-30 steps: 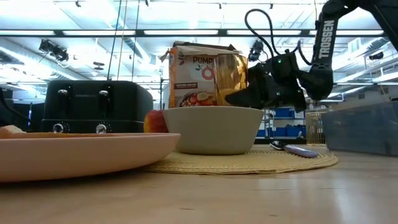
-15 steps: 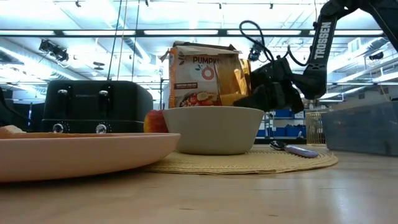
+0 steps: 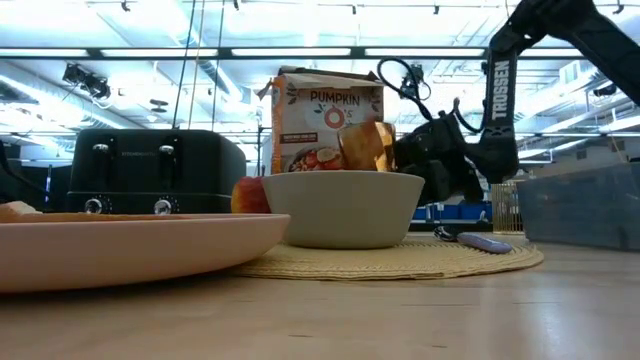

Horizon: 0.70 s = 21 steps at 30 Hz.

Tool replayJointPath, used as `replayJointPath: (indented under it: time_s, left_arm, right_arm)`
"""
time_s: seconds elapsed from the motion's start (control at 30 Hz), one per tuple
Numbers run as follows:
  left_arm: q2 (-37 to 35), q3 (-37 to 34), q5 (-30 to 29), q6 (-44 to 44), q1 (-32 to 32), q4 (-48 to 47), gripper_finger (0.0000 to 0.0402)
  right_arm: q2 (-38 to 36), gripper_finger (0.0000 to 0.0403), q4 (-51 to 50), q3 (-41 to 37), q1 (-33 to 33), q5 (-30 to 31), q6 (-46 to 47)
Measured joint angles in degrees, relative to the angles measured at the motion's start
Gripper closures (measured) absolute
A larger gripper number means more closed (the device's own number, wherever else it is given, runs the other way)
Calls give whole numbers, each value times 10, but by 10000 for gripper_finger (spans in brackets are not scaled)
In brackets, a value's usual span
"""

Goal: Arrange a breakfast setting
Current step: Put the orange cup on the brown table mat to the top right of the gray bowl

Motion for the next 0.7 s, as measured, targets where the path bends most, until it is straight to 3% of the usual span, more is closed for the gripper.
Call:
replayJointPath:
  time_s: [0.3, 0.7]
  left_arm:
    - [0, 0, 0, -4, 0, -17, 230]
    - [0, 0, -12, -8, -1, -38, 230]
  right_arm:
    - [0, 59, 13, 0, -15, -17, 31]
    - [-2, 55, -23, 0, -11, -13, -1]
